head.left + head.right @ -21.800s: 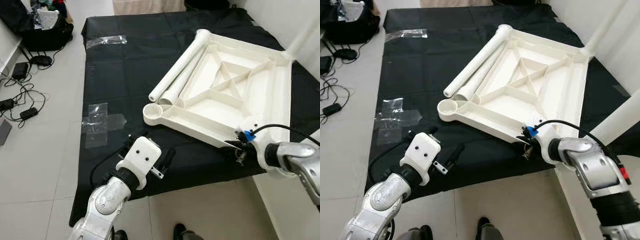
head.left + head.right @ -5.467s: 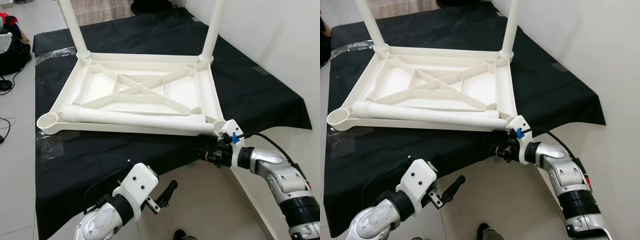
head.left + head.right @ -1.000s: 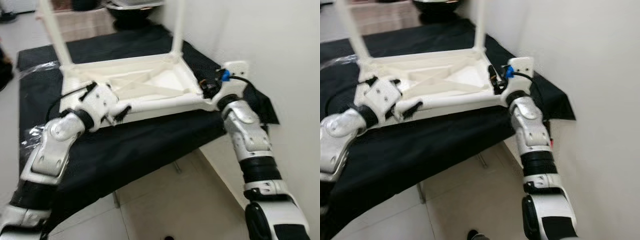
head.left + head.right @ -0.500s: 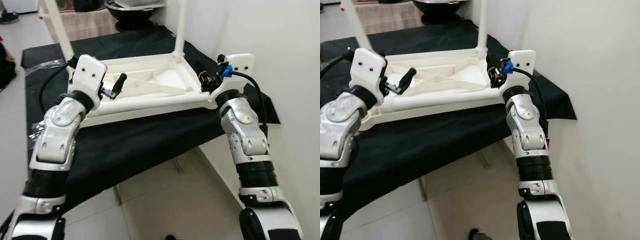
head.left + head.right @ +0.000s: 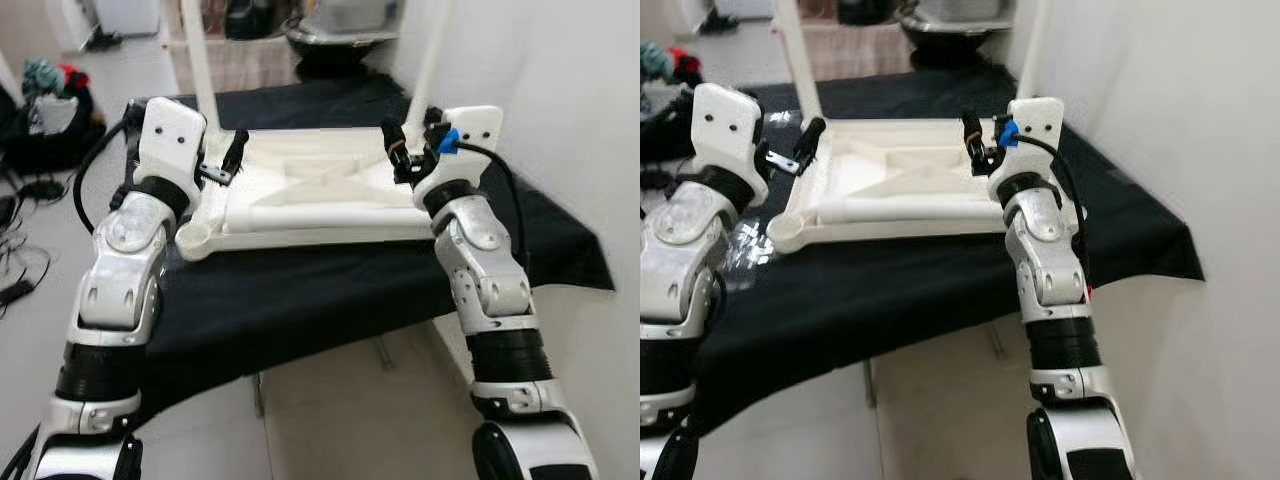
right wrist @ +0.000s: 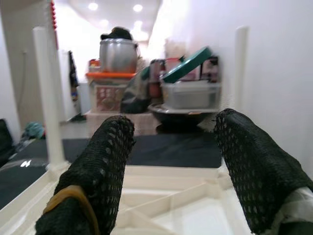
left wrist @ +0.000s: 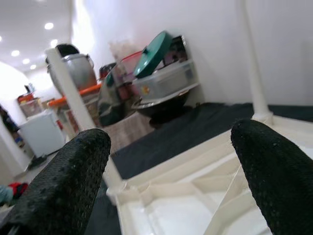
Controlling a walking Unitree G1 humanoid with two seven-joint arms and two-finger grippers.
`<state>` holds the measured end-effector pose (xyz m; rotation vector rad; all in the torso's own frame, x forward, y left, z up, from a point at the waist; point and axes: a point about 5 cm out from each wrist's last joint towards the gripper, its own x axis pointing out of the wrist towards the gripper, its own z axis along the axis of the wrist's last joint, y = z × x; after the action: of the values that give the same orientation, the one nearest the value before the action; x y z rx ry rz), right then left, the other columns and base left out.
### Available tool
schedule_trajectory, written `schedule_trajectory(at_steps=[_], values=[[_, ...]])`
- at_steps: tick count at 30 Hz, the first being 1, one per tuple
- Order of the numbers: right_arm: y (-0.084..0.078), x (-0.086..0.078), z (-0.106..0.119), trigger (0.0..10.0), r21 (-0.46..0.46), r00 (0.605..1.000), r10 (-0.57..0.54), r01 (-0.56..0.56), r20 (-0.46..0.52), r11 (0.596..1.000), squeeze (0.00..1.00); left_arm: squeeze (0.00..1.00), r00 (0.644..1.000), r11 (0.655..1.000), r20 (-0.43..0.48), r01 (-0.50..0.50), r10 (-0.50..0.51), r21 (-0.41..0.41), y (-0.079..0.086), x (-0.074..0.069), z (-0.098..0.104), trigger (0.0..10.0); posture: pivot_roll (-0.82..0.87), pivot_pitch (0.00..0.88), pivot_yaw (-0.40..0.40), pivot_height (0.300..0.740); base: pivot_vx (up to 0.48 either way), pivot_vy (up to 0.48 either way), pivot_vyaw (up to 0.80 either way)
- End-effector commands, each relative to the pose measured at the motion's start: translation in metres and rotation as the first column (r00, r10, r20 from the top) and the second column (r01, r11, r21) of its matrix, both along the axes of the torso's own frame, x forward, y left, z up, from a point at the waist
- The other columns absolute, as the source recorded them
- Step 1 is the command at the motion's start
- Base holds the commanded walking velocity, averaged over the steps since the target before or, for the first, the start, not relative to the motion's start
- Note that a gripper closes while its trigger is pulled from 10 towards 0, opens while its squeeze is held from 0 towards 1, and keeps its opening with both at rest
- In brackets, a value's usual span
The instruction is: Building children table
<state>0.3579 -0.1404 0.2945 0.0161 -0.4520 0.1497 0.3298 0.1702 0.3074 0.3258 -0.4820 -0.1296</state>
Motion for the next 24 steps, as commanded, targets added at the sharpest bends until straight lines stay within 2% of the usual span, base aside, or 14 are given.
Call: schedule_trajectory(at_steps=[1, 11, 17, 18, 19, 20, 21, 24], values=[[-0.004, -0.001, 0.003, 10.0, 0.005, 1.000, -0.013, 0.013, 0.005, 1.000, 0.00, 0.00, 1.000, 1.000, -0.004, 0.000, 0.000, 0.011, -0.002, -0.001, 0.000, 10.0, 0.07, 0.110, -0.042, 0.740, 0.326, 0.000, 0.00], [-0.004, -0.001, 0.001, 10.0, 0.007, 1.000, -0.027, 0.028, -0.009, 1.000, 0.00, 0.00, 1.000, 1.000, -0.003, 0.005, -0.005, 0.006, -0.004, 0.000, 0.002, 10.0, 0.08, 0.111, -0.036, 0.740, 0.339, 0.000, 0.00], [-0.007, -0.002, -0.001, 10.0, 0.009, 0.999, -0.036, 0.036, -0.017, 0.999, 0.00, 0.00, 0.999, 1.000, -0.037, 0.020, -0.020, -0.005, -0.004, 0.000, -0.004, 10.0, 0.07, 0.105, -0.032, 0.740, 0.332, 0.000, 0.00], [-0.007, -0.002, 0.000, 10.0, 0.008, 0.999, -0.040, 0.040, -0.018, 0.999, 0.00, 0.00, 0.996, 0.999, -0.073, 0.051, -0.050, 0.013, -0.006, 0.001, -0.007, 10.0, 0.07, 0.105, -0.033, 0.740, 0.000, 0.000, 0.00], [-0.007, -0.002, 0.000, 10.0, 0.008, 0.999, -0.040, 0.040, -0.018, 0.999, 0.00, 0.00, 0.996, 0.999, -0.073, 0.051, -0.050, 0.013, -0.006, 0.001, -0.007, 10.0, 0.07, 0.105, -0.033, 0.740, 0.000, 0.000, 0.00], [-0.008, -0.002, 0.000, 10.0, 0.006, 0.999, -0.041, 0.041, -0.015, 0.999, 0.00, 0.00, 0.988, 0.993, -0.103, 0.114, -0.111, 0.026, -0.009, 0.000, -0.009, 10.0, 0.07, 0.103, -0.034, 0.740, 0.000, 0.000, 0.00], [-0.012, -0.001, 0.002, 10.0, 0.015, 0.999, -0.039, 0.039, -0.016, 0.999, 0.00, 0.00, 0.955, 0.961, -0.196, 0.251, -0.225, 0.119, -0.009, -0.002, -0.015, 10.0, 0.08, 0.105, -0.030, 0.740, 0.000, 0.000, 0.00], [-0.014, 0.000, 0.002, 10.0, 0.017, 0.999, -0.036, 0.036, -0.015, 0.999, 0.00, 0.00, 0.934, 0.948, -0.248, 0.294, -0.257, 0.125, -0.006, -0.002, -0.018, 10.0, 0.08, 0.106, -0.029, 0.740, 0.000, 0.000, 0.00]])
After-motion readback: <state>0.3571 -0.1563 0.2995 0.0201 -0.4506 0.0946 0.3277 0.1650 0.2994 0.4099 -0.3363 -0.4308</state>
